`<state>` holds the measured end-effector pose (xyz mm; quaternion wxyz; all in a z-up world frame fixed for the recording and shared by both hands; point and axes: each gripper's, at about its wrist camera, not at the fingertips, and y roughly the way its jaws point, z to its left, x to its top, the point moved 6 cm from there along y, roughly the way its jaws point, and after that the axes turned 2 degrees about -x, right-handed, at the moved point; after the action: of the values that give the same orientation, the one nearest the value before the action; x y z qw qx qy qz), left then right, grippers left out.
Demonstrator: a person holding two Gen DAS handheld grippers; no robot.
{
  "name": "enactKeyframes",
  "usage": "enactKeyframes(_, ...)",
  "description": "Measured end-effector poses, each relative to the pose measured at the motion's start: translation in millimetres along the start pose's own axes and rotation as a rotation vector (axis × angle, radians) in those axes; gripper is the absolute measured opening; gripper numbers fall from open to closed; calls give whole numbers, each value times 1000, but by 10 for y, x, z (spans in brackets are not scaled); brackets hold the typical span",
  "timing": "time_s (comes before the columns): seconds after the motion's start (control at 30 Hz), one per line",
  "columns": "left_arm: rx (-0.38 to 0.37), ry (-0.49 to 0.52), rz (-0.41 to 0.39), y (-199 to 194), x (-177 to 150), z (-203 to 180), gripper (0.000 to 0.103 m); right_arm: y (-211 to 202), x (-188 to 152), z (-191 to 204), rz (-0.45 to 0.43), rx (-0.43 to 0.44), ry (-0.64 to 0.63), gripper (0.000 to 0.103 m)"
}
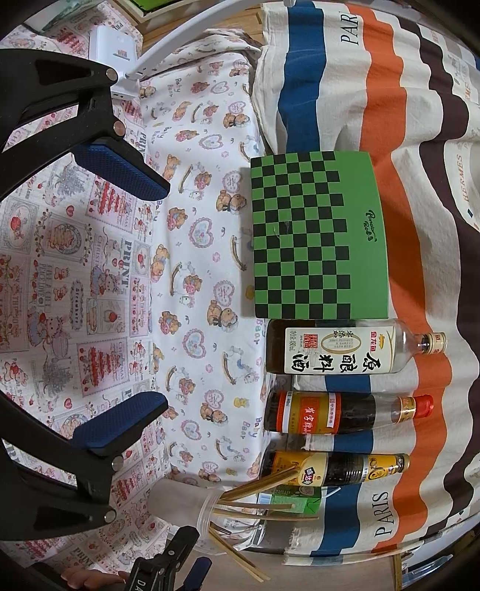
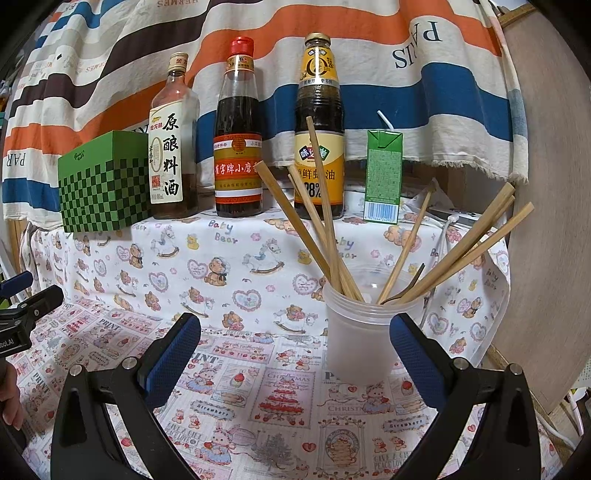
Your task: Organize utensils
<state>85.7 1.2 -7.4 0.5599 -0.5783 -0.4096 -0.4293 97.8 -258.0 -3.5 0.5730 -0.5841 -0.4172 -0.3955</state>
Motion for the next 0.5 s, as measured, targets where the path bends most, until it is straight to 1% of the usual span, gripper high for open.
enactKeyframes(0.5,-1,0,4,3,-6,1,103,3,-1,11,0,0,-1,103)
